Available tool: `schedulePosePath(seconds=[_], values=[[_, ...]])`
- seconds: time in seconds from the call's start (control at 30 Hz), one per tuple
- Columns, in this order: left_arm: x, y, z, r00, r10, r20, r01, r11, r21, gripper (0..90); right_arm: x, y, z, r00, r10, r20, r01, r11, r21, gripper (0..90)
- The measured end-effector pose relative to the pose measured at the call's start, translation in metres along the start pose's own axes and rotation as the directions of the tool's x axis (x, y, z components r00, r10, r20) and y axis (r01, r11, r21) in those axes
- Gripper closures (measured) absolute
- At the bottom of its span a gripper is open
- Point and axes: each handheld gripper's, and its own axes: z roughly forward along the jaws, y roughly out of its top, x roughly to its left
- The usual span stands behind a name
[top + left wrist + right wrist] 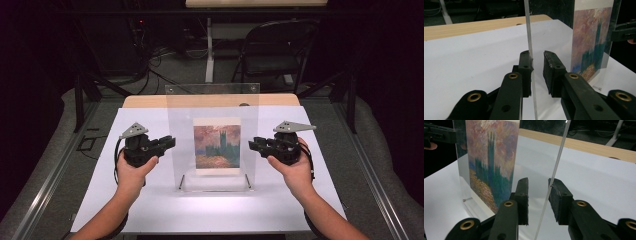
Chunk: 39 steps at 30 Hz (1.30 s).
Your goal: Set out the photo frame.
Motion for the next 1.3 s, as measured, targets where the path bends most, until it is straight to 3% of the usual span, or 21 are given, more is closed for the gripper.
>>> schedulePosePath(seconds=[0.23, 1.03, 1.3], values=[[-0.004, -0.005, -0.006, 1.0000, 0.006, 0.008, -0.006, 1.0000, -0.008, 77.3, 0.005, -0.004, -0.006, 0.9997, -0.024, -0.001, 0.024, 1.000, -0.003, 70.1], [-0.021, -0.024, -0.025, 0.9989, 0.036, 0.030, -0.035, 0.9989, -0.029, 76.0, 0.022, -0.021, -0.024, 0.9995, -0.008, -0.032, 0.007, 0.999, -0.033, 70.6], [-0.028, -0.031, -0.030, 0.9975, 0.064, 0.030, -0.063, 0.9970, -0.046, 74.8, 0.029, -0.029, -0.030, 0.9993, -0.028, -0.026, 0.026, 0.998, -0.053, 70.2]])
